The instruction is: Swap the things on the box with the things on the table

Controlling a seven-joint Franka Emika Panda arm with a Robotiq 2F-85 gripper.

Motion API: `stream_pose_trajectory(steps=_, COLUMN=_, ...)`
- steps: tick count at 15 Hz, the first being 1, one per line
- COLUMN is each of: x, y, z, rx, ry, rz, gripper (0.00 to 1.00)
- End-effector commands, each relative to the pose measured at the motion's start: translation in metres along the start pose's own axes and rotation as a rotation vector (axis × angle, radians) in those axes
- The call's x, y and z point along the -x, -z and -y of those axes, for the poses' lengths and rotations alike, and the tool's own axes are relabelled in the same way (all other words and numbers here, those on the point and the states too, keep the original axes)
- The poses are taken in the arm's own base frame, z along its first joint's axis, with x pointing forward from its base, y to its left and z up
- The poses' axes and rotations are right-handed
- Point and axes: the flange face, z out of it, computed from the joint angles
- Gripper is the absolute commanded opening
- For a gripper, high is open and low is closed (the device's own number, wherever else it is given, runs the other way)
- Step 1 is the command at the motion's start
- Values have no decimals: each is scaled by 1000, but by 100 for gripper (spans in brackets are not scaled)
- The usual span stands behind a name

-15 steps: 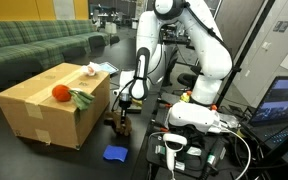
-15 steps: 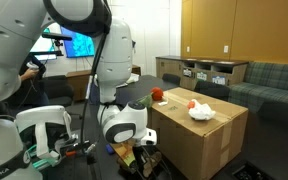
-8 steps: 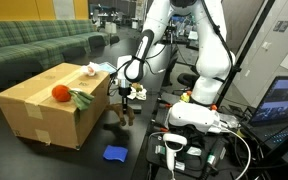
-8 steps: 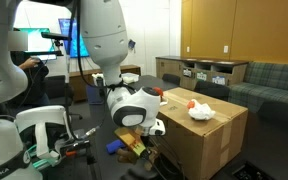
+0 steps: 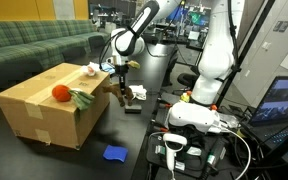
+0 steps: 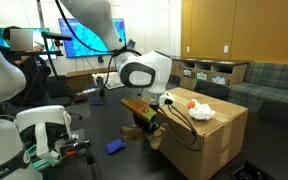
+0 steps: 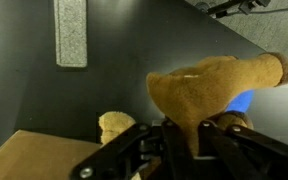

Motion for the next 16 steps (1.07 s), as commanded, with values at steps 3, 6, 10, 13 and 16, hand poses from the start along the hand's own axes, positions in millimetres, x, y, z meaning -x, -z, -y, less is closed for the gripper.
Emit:
stream_pose_trajectory(steps=3, x=-14, y=111, z=14, rx=95, ry=8, rz=-29, gripper=3)
stream_pose_trajectory(steps=6, x=-30, y=153, z=18, rx=142, ry=-2, rz=-72, gripper=3)
stream_pose_trajectory(steps=10, x=-70, y=185, z=25, rx=208, ry=-25, rz=-154, gripper=3)
stream_pose_trajectory(steps=13, x=-108, y=190, z=31, rx=222, ry=-34, rz=-204, gripper=3)
stream_pose_trajectory(steps=16, x=-145, y=184, z=34, rx=235, ry=-46, rz=-268, gripper=3)
